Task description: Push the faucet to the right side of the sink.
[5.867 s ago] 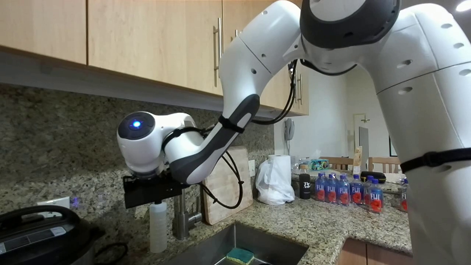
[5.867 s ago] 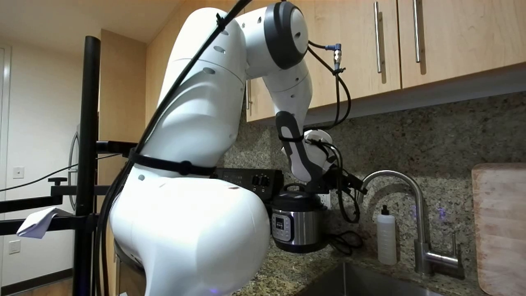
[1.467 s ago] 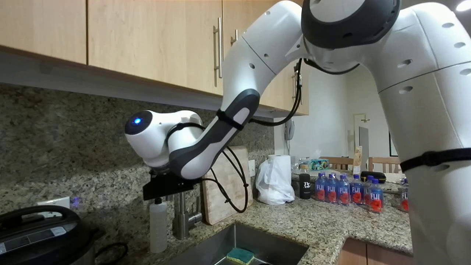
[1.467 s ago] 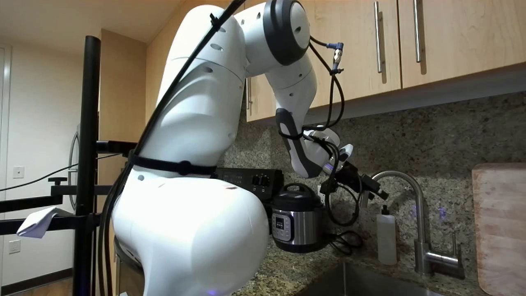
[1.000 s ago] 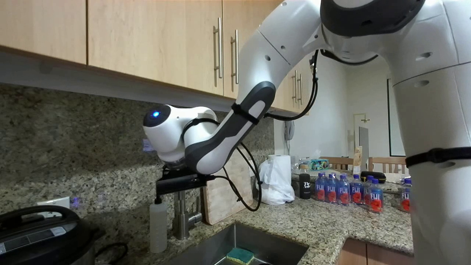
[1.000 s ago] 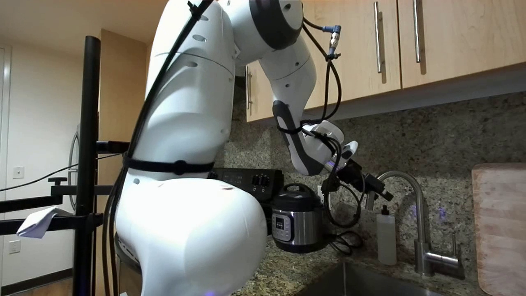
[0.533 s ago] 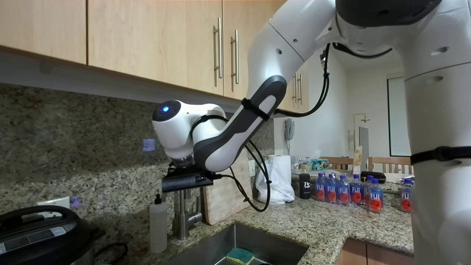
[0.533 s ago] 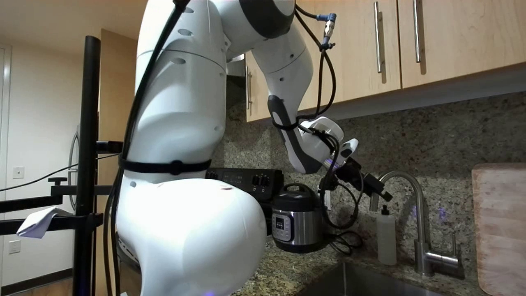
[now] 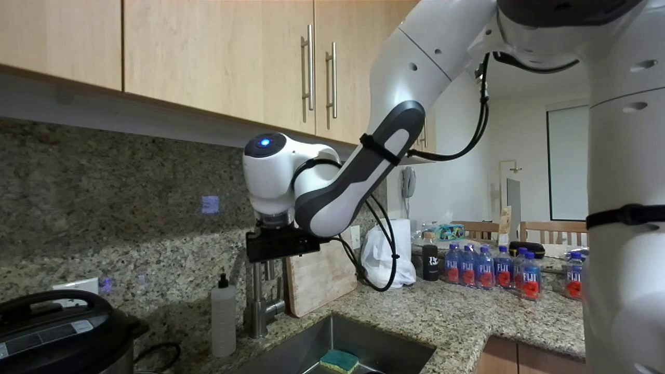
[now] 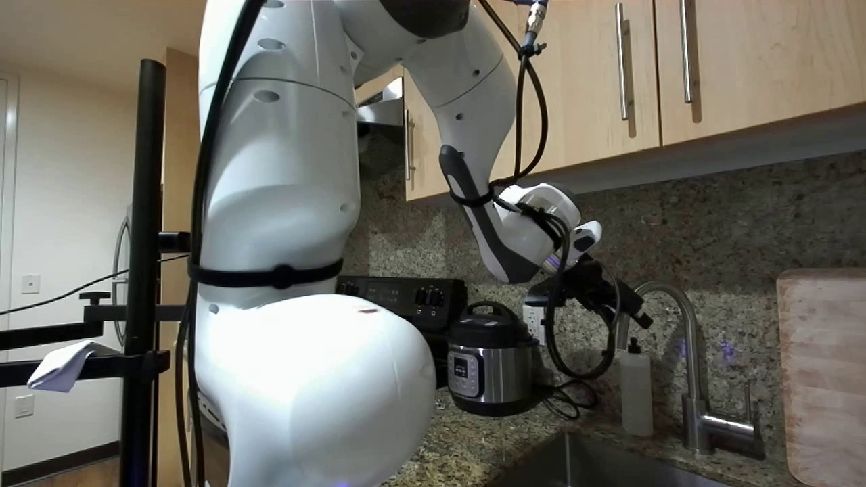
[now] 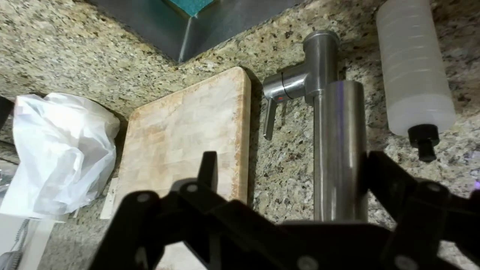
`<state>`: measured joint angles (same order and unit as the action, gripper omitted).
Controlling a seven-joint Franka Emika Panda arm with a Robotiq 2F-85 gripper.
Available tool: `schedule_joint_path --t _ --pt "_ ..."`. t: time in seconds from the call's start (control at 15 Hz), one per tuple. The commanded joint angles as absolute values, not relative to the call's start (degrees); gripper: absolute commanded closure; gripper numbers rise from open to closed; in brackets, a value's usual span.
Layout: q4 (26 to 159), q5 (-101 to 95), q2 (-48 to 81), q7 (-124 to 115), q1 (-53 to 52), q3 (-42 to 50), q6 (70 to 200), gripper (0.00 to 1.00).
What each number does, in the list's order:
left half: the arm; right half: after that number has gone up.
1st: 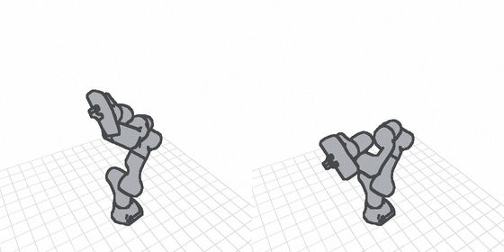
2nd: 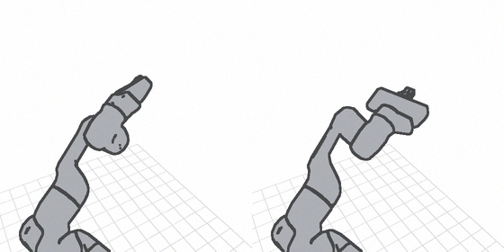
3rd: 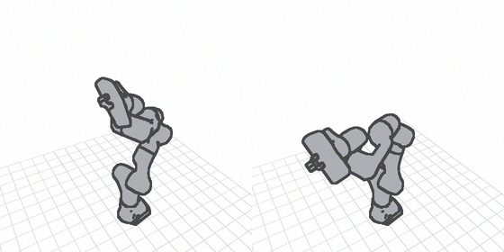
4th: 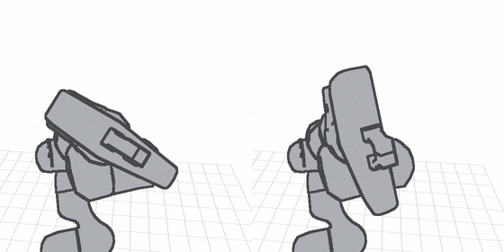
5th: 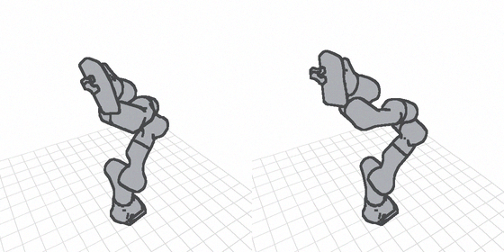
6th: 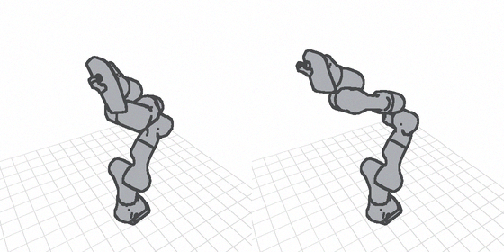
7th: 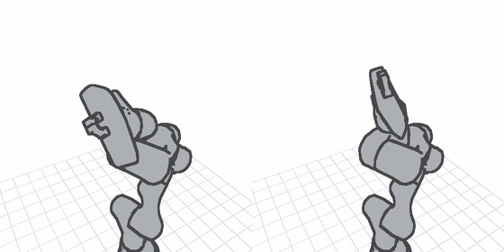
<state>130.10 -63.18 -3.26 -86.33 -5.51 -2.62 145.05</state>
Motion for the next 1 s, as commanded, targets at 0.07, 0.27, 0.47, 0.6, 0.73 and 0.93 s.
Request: schedule_joint_path --t 0.07,0.27,0.47,0.6,0.73,0.93 --pt "137.3 -56.8 -9.0 -68.7 -4.1 0.8 156.1 0.0" --pt "141.8 -53.5 -11.1 -56.7 -2.9 1.7 162.7 0.0" --pt "144.9 -50.6 -13.2 -46.2 -3.9 4.9 164.6 0.0" --pt "145.6 -51.0 -14.6 -43.6 -3.1 6.5 164.7 0.0" --pt "145.1 -51.6 -15.2 -41.6 -3.0 8.6 166.9 0.0" --pt "143.7 -47.7 -13.3 -34.9 -5.9 12.1 171.4 0.0"
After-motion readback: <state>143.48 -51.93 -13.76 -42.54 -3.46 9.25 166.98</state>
